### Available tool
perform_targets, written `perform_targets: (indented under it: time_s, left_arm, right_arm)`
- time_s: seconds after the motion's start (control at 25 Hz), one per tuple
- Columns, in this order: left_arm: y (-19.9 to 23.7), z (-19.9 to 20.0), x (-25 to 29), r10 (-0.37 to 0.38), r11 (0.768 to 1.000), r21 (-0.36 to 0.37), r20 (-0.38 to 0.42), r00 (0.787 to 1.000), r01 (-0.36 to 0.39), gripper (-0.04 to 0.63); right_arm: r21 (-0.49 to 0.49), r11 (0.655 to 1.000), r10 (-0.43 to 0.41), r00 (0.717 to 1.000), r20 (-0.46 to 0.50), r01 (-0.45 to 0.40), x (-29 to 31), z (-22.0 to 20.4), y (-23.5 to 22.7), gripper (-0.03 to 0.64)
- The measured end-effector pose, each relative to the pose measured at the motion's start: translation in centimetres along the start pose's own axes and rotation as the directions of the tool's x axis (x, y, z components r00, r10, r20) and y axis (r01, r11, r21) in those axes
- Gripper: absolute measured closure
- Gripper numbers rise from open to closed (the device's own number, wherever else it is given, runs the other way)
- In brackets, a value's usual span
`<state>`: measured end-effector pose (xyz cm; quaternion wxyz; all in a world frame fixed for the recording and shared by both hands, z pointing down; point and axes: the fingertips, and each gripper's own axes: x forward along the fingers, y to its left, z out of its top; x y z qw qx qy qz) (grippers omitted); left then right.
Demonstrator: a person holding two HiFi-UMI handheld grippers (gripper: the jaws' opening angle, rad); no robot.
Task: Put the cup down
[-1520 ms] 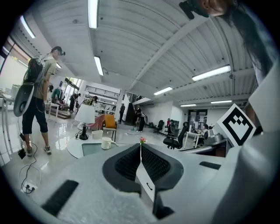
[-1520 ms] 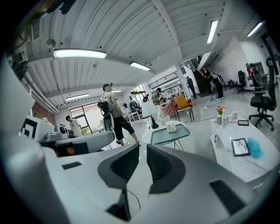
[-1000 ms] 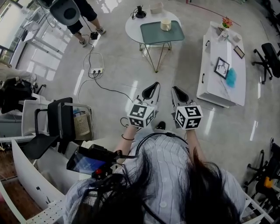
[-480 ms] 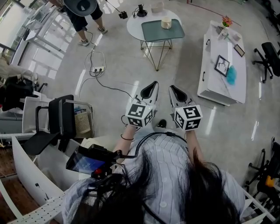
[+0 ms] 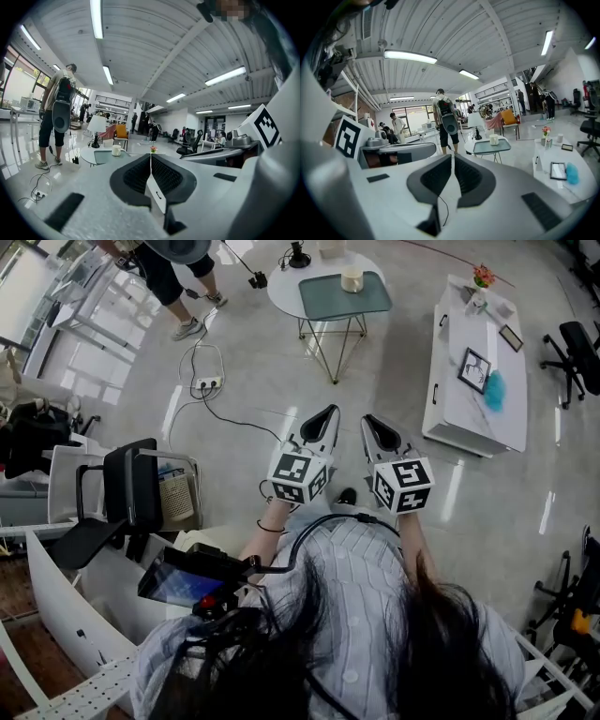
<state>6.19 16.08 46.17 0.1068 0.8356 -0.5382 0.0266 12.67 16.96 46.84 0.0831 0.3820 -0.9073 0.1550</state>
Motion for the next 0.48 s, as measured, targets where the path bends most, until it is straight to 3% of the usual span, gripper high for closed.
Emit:
perform_targets:
  time_s: [0.48]
  left_arm:
    - [-0.5, 0.3, 1.1, -0.02, 1.0, -0.01, 0.0, 1.0, 0.02, 0.577]
  right_arm:
    - [0.007, 1.0, -0.023, 1.0, 0.015, 0.023, -0.5, 0.5, -1.1, 0.574]
